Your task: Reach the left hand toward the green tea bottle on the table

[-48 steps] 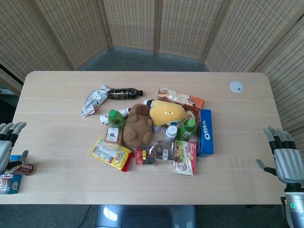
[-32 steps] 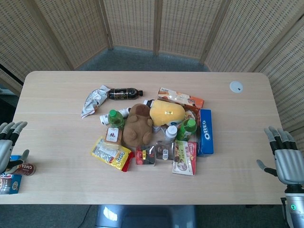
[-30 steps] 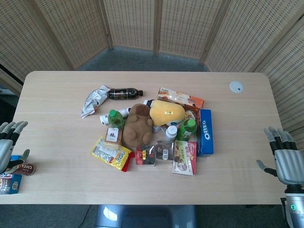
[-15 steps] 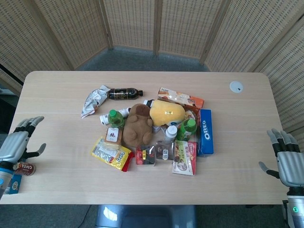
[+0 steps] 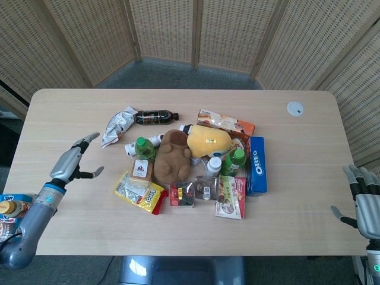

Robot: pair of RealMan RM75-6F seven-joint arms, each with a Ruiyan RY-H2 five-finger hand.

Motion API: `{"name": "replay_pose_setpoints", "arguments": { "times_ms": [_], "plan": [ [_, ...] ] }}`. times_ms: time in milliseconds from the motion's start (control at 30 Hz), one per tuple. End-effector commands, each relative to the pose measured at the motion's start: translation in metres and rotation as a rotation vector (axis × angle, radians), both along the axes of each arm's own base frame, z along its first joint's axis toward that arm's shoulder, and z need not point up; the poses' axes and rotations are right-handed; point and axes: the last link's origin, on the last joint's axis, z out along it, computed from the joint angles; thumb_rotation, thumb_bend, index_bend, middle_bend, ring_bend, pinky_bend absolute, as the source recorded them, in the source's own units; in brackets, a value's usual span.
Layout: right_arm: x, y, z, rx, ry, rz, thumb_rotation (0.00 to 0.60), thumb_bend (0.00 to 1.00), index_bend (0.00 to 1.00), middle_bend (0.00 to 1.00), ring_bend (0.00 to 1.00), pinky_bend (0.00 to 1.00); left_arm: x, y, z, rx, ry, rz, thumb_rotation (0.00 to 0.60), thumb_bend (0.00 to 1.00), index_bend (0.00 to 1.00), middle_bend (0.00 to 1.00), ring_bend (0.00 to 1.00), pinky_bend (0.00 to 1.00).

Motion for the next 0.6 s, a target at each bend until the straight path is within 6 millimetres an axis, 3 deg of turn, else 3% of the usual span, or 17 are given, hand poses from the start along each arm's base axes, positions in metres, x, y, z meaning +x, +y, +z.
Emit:
{"name": "replay_pose_setpoints", "arguments": {
  "times_ms": [33,600],
  "plan": [
    [0.000,0.001,0.001,-0.003,-0.003,-0.004,0.588,0.20,0.00,0.02,0.00,0.00,0.008,0.011,-0.020,-0.013,-0.068,0.001,0.600,0.35,0.00,0.06,0.07,0.00],
    [-0.009,0.010,0.008,-0.016,-0.004,-0.054,0.586,0.20,0.00,0.02,0.00,0.00,0.037,0.045,-0.106,-0.060,-0.278,0.017,0.600,0.34,0.00,0.08,0.08,0.00]
  ]
}}
